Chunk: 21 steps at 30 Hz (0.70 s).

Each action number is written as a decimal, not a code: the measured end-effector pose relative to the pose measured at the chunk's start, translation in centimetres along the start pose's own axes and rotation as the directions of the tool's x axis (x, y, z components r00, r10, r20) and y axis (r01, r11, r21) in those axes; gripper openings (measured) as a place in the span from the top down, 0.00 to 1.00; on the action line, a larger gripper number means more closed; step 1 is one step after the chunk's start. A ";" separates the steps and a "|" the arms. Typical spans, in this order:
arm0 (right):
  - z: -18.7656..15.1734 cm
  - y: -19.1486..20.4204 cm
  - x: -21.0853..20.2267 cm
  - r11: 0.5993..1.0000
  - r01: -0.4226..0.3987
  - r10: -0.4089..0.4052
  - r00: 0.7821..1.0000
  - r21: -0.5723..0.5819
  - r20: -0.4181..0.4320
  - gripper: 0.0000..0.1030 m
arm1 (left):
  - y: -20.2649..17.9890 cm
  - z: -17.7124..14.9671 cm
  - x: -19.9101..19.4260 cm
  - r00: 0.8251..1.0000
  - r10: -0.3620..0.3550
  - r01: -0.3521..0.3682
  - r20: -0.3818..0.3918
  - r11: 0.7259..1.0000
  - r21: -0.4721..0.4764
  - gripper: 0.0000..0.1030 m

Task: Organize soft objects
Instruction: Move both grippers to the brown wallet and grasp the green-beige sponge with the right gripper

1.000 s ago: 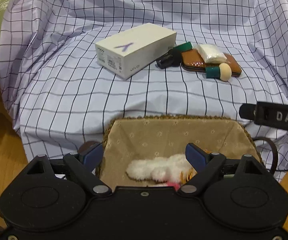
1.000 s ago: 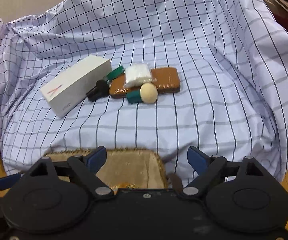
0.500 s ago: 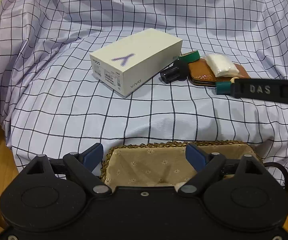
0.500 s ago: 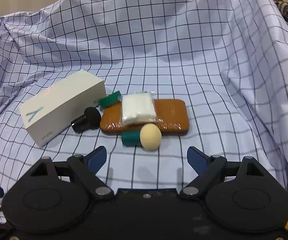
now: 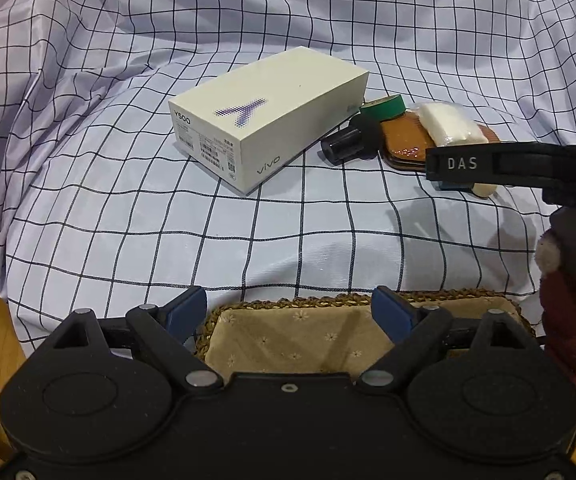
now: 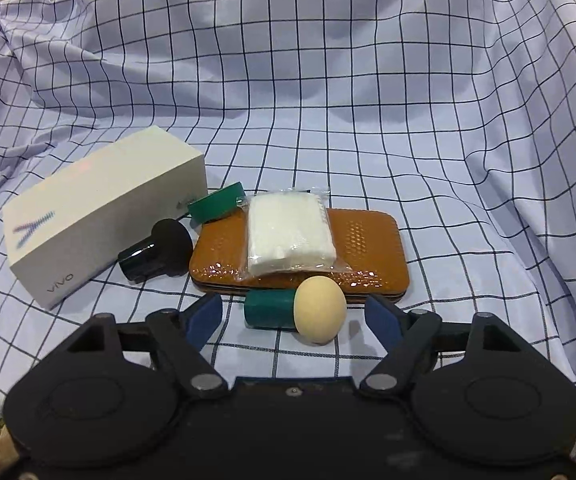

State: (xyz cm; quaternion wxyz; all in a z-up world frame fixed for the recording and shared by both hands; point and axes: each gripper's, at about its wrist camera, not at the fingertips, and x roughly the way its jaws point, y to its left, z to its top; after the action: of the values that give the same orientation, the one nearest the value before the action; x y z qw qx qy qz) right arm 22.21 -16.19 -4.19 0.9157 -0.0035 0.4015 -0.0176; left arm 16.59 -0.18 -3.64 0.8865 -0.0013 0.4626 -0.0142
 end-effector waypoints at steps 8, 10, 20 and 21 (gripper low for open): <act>0.0 0.0 0.9 1.000 0.005 -0.005 1.000 -0.008 -0.018 0.43 | -0.1 0.5 -0.1 1.000 0.014 -0.014 0.010 1.000 0.008 0.17; -0.1 -0.2 0.7 1.000 0.009 -0.009 1.000 -0.006 -0.012 0.43 | -0.3 0.9 -0.1 1.000 0.017 -0.017 0.016 1.000 0.013 0.17; -0.8 -3.8 -1.1 0.997 0.043 -0.044 0.999 0.065 0.018 0.43 | -3.0 4.6 -0.2 0.998 -0.046 0.044 0.048 0.998 0.036 0.17; -0.9 -4.3 -1.1 0.996 0.047 -0.049 0.999 0.076 0.018 0.43 | -3.4 5.1 -0.2 0.997 -0.060 0.058 0.050 0.998 0.040 0.17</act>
State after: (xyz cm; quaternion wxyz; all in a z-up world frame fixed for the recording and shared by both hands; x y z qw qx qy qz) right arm 20.63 -20.46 -3.90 0.9184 0.0215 0.3913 -0.0549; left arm 20.58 -3.62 -0.56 0.8970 0.0017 0.4392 -0.0490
